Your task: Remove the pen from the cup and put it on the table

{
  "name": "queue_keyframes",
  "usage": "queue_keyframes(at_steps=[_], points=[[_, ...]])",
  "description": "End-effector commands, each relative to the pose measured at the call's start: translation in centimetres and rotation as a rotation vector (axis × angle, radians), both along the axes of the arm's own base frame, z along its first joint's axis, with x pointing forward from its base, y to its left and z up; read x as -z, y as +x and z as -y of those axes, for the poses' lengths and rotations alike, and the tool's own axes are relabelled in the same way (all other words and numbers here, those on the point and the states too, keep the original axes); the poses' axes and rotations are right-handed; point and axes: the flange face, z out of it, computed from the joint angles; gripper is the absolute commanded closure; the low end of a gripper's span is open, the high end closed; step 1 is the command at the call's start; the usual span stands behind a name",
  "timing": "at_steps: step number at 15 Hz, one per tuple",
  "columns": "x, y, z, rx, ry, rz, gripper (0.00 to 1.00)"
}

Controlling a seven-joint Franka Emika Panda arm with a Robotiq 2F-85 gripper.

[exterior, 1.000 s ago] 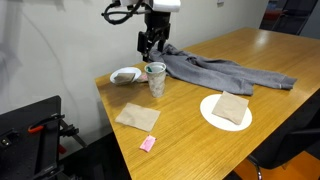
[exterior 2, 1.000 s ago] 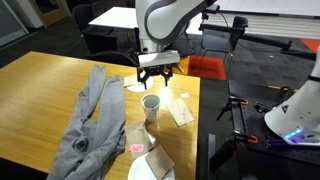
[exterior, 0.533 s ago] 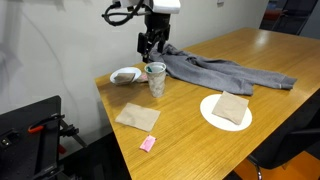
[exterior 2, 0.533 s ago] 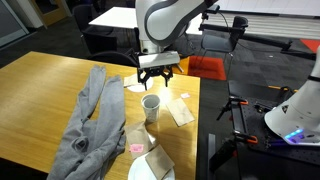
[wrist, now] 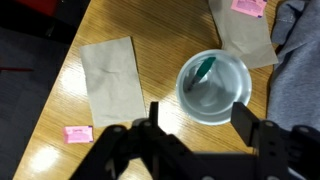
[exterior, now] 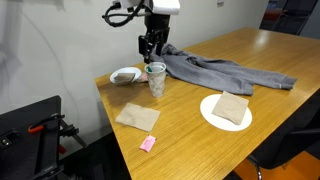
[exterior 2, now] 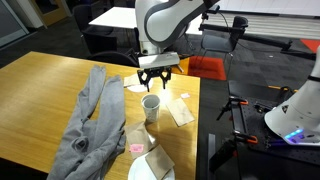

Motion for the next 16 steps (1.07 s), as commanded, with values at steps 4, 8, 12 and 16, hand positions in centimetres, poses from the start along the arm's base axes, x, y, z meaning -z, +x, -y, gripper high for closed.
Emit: queue_keyframes(at_steps=[4,8,12,16], points=[[0.3,0.5,-0.8,0.034,-0.025,-0.005,0.66],[0.9,0.4,-1.1,0.037,-0.026,-0.017,0.70],[1.6,0.5,-1.5,0.028,-0.026,-0.029,0.69],[2.2,0.8,-1.9,0.017,-0.029,-0.030,0.68]])
